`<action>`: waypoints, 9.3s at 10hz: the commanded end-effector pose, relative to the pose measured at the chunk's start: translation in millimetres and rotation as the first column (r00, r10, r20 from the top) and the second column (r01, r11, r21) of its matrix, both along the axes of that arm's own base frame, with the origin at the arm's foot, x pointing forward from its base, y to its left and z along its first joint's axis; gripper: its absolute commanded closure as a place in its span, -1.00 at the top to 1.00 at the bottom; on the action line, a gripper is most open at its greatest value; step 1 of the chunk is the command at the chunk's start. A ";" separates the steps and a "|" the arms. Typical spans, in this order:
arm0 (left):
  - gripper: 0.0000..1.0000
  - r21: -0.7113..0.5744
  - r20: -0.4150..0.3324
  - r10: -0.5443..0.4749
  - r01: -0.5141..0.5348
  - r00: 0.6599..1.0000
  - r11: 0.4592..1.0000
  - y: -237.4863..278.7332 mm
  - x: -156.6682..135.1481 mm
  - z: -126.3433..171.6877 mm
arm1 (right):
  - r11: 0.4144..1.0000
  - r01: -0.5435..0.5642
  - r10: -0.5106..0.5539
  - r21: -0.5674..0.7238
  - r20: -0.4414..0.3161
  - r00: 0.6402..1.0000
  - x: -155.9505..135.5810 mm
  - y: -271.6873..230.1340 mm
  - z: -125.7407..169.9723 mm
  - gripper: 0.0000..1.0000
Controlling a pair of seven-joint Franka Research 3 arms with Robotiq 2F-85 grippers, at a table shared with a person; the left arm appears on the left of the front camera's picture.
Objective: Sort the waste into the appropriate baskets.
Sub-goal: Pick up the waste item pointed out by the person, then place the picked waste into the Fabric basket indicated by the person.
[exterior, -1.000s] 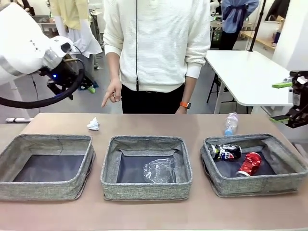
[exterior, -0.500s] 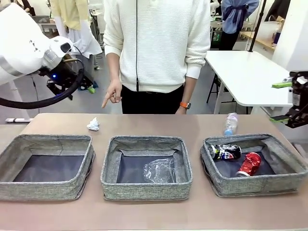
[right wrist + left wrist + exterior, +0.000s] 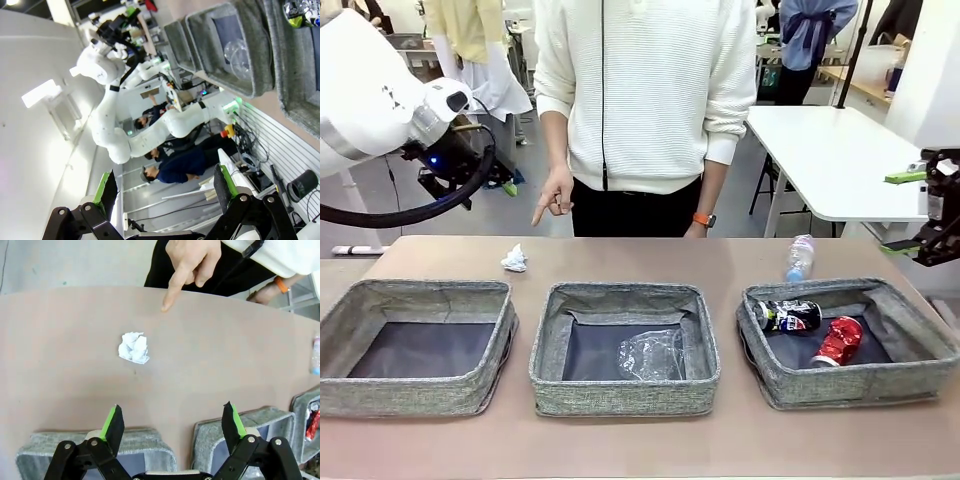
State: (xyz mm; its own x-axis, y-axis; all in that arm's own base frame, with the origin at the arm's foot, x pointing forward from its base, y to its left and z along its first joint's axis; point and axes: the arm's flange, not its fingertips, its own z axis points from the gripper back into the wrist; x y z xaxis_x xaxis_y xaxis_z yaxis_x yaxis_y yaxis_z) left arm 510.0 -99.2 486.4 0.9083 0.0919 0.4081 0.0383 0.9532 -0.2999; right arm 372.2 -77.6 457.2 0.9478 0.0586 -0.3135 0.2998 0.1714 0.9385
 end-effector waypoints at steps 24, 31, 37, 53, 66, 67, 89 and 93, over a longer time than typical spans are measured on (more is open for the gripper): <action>-1.00 0.224 -0.252 0.191 -0.135 0.949 0.965 -25.0 106.1 -164.5 | 1.000 0.013 -0.013 0.006 -0.007 1.000 1.2 2.1 5.2 1.00; -1.00 0.193 -0.309 0.219 -0.164 0.926 0.967 -2.7 39.5 -49.6 | 1.000 0.013 -0.013 0.006 -0.007 1.000 1.2 2.1 5.2 1.00; -1.00 0.022 -0.387 0.213 -0.222 0.897 0.975 -17.1 -132.5 115.8 | 1.000 0.013 -0.013 0.006 -0.007 1.000 1.2 2.1 5.2 1.00; -0.90 0.174 -0.428 0.119 -0.047 0.896 0.984 -279.6 -90.8 295.2 | 1.000 0.013 -0.013 0.006 -0.007 1.000 1.2 2.1 5.2 1.00; -0.90 0.141 -0.427 0.130 -0.076 0.895 0.987 -249.5 -107.6 269.0 | 1.000 0.013 -0.013 0.006 -0.007 1.000 1.2 2.1 5.2 1.00; -0.90 0.141 -0.427 0.130 -0.076 0.895 0.987 -249.5 -107.6 269.0 | 1.000 0.013 -0.013 0.006 -0.007 1.000 1.2 2.1 5.2 1.00; -0.90 0.141 -0.427 0.130 -0.076 0.895 0.987 -249.5 -107.6 269.0 | 1.000 0.013 -0.013 0.006 -0.007 1.000 1.2 2.1 5.2 1.00; -0.90 0.141 -0.427 0.130 -0.076 0.895 0.987 -249.5 -107.6 269.0 | 1.000 0.013 -0.013 0.006 -0.007 1.000 1.2 2.1 5.2 1.00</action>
